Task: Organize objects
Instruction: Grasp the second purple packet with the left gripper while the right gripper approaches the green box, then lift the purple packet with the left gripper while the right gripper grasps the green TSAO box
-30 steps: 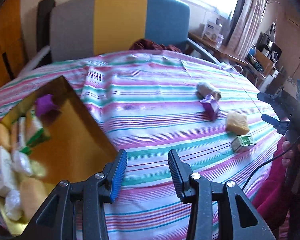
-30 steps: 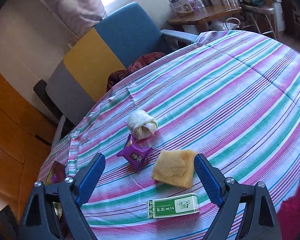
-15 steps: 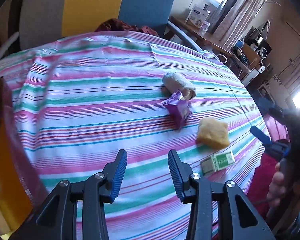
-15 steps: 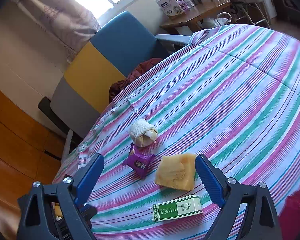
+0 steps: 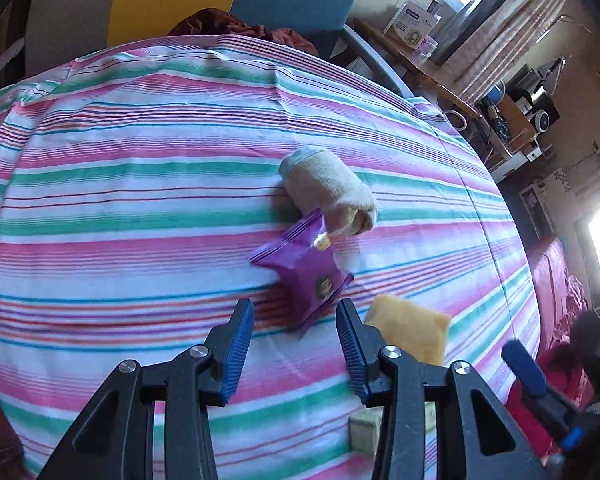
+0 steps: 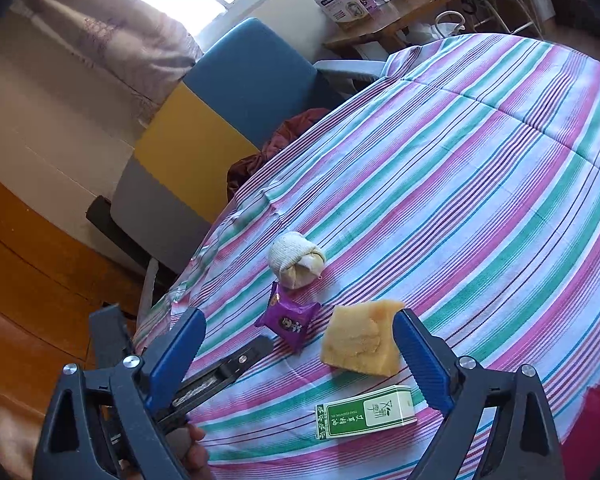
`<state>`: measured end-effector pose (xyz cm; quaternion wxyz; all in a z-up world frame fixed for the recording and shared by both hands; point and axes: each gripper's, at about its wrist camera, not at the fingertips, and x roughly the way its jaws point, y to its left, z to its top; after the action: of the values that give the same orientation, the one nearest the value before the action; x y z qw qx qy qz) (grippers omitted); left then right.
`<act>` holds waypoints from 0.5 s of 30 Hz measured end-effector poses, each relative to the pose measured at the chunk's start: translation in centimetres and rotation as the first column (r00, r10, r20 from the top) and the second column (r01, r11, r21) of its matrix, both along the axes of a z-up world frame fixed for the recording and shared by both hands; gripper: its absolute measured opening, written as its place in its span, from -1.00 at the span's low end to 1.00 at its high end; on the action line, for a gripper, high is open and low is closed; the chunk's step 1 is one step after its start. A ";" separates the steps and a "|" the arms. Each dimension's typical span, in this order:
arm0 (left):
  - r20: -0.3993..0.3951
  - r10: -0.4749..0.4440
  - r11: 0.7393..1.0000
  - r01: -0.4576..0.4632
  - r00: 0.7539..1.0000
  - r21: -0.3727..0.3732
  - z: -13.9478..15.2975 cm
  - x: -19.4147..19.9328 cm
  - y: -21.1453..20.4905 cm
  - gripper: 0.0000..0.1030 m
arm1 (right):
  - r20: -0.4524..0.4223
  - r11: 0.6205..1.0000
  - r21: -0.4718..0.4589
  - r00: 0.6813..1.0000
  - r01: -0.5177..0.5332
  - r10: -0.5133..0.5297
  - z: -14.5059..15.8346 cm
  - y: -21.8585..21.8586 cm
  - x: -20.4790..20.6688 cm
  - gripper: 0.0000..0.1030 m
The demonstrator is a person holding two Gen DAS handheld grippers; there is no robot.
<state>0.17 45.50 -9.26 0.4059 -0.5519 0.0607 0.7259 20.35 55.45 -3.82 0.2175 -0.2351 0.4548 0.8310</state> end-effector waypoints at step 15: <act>-0.088 -0.044 0.998 0.040 0.995 -0.040 -2.4 -1.7 2.4 -0.38 | -0.012 1.000 -0.026 1.000 0.018 -0.018 -0.3 0.6 0.3 0.86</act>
<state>-1.51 47.86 -11.67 0.4074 -0.5254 0.1040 0.7397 20.69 56.02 -4.11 0.2190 -0.2286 0.4688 0.8246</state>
